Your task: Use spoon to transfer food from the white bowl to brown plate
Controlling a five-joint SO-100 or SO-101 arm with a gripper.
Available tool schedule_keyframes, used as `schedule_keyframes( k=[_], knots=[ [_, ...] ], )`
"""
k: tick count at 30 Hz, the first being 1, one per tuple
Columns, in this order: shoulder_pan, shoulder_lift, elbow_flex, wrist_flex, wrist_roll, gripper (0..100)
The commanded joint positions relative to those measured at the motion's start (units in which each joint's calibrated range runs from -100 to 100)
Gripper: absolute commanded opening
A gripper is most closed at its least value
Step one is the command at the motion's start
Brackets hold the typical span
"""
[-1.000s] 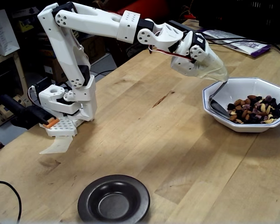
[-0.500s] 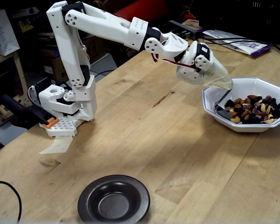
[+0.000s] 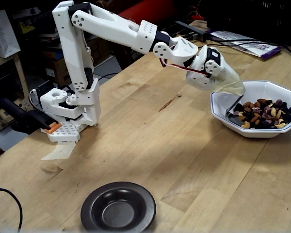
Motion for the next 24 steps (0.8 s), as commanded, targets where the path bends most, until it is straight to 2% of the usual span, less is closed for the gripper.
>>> schedule_keyframes(
  k=[1, 24],
  knots=[
    [0.1, 0.3, -0.8, 0.2, 0.0, 4],
    [0.1, 3.8, -1.1, 0.1, 0.0, 4]
  ],
)
